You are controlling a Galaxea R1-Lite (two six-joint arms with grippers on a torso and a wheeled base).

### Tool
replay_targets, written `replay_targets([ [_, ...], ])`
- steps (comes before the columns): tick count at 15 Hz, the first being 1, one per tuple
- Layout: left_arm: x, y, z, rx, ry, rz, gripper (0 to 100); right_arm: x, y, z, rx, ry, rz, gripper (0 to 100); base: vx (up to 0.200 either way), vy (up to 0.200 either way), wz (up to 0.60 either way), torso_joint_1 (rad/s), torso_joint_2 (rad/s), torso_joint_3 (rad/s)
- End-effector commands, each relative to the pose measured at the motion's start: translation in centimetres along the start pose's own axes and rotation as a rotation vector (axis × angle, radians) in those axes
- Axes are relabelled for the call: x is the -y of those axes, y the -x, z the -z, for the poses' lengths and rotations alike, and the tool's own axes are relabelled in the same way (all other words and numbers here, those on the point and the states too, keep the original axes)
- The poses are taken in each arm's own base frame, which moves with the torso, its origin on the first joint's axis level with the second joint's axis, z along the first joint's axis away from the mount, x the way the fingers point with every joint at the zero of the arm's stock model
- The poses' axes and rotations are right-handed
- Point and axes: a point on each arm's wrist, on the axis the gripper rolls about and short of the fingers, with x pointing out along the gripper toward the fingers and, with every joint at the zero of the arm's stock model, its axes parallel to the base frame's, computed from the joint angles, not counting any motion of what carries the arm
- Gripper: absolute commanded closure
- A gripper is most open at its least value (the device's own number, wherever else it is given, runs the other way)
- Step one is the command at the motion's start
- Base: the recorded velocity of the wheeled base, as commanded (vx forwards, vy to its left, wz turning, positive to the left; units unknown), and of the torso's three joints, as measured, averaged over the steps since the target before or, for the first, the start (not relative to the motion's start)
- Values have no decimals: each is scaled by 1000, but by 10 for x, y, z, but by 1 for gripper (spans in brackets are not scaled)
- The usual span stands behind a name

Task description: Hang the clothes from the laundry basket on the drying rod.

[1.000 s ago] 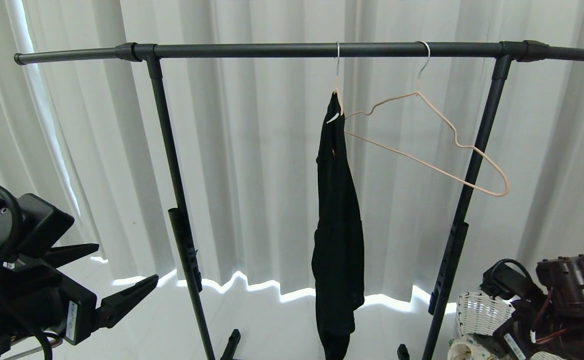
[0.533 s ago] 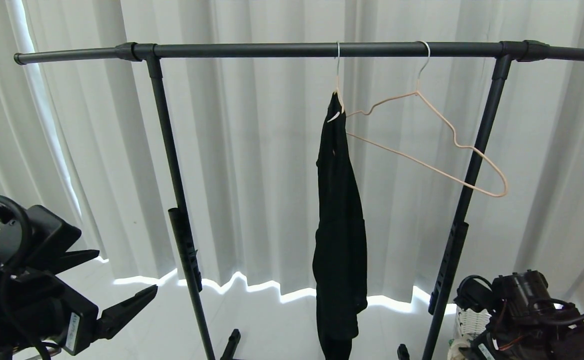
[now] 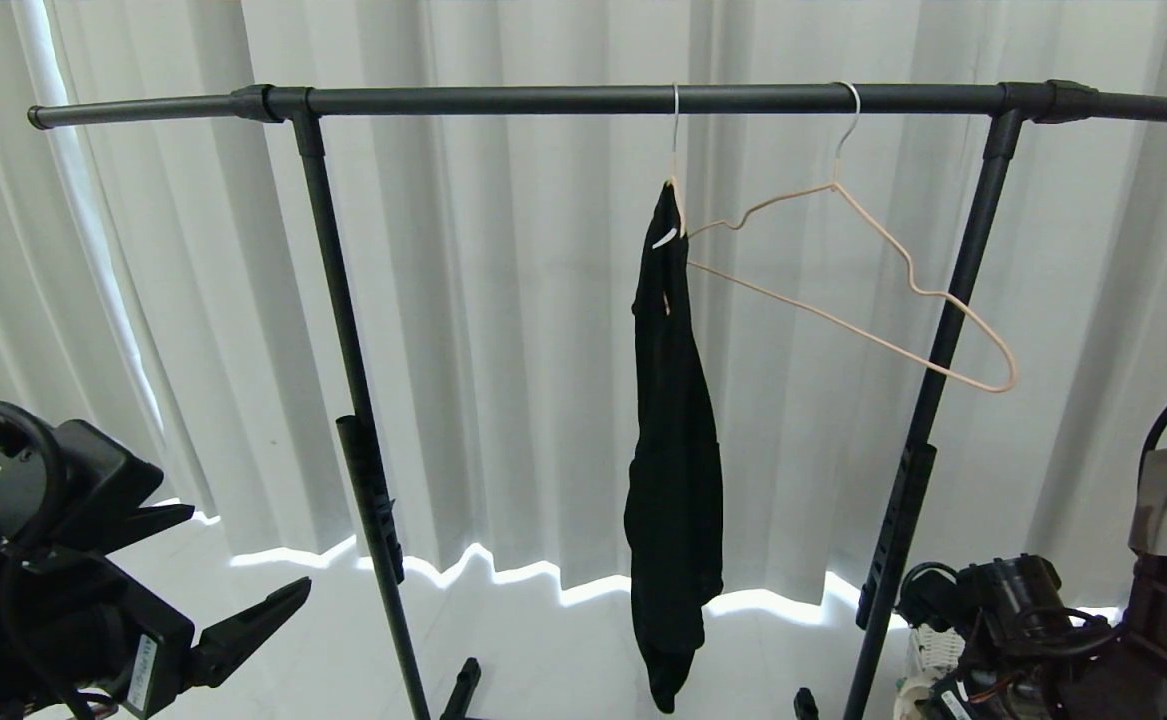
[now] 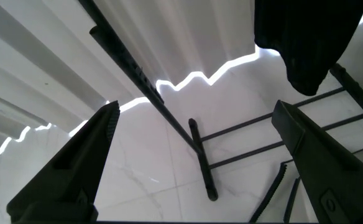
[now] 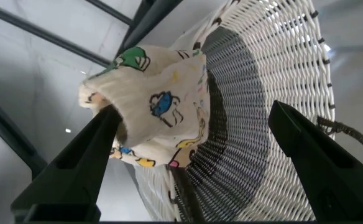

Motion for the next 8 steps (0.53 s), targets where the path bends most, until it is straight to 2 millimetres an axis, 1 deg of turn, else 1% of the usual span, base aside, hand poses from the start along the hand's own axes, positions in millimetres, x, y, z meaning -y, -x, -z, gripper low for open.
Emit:
replay_targets([
  [1,0,0,0,1,0,0,0,0,-4,1,-6,-3,1,0,0,0,0,0,0,0],
  [2,0,0,0,1,1,0,0,0,-3,2,-6,-3,1,100,0,0,0,0,0,0],
  [5,1,0,2,-4,1,3,0,2,1,-3,33,-10,14,100,0,0,0,0,0,0],
  [6,1,0,3,-6,1,4,0,3,6,-3,45,-13,20,100,0,0,0,0,0,0],
  [8,2,3,4,-1,2,3,0,3,26,4,60,-6,32,100,0,0,0,0,0,0],
])
